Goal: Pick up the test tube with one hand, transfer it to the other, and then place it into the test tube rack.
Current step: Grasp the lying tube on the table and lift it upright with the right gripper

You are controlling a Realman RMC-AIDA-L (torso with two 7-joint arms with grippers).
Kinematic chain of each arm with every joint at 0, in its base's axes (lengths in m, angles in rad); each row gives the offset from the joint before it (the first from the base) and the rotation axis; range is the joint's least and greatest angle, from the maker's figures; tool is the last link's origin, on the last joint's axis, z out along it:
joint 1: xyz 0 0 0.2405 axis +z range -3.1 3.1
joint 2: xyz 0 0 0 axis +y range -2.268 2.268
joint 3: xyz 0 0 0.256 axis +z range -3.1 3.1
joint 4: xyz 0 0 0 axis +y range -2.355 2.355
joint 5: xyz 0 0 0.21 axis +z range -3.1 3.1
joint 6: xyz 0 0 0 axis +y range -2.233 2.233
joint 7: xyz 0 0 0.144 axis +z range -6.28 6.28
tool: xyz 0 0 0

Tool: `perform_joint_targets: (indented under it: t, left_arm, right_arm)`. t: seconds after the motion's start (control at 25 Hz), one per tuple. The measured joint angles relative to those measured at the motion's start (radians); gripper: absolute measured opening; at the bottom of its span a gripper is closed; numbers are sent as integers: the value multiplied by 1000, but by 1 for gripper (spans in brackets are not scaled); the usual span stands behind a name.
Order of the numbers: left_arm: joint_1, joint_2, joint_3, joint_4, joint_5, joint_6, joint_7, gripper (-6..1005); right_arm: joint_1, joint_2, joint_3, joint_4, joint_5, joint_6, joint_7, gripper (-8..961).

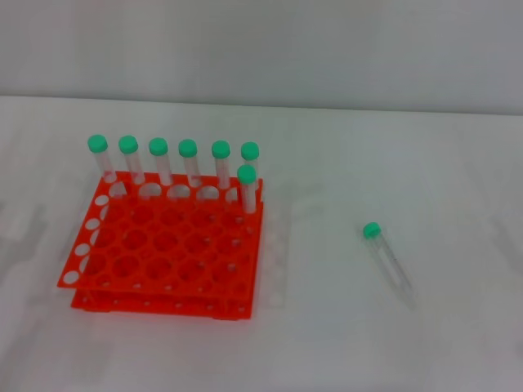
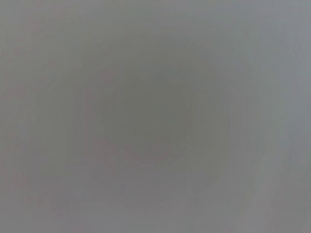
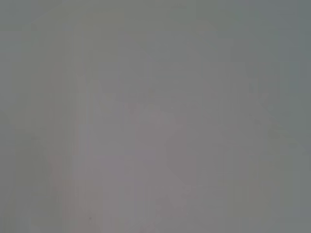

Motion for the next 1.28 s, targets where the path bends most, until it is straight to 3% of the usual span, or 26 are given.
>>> perform_joint_targets:
  t: [0.76,1.08,1.28]
  left_arm:
    - [-13,2,0,3,11,1,-25,701]
    - [-9,3,0,3,11,5,-40,698]
    - [-8,3,0,3,11,6,-40,696]
  right_arm:
    - [5,-3,-3,-50,-23,-2,48,753]
    - [-30,-1,3,-224,-190,-9,248,753]
    - [-40,0,-4,-258,-212,3,298,753]
